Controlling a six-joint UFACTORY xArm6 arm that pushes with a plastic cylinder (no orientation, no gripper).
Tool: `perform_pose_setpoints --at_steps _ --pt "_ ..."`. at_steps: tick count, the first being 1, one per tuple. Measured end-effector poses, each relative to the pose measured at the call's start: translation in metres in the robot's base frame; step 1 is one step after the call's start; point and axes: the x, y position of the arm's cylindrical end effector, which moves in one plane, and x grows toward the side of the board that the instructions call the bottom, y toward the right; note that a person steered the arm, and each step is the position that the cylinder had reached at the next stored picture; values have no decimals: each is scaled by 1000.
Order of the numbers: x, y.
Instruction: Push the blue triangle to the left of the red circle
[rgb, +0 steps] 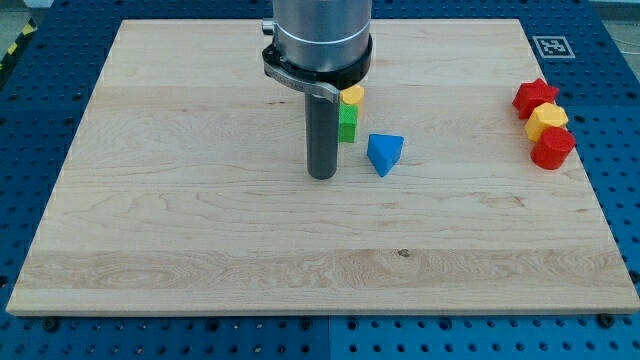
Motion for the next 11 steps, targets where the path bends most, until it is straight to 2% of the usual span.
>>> perform_pose_setpoints --at_steps 6,7,8,11 --pt "-12 73" --pt "-16 74" --pt "-45 74" --pt "-45 106"
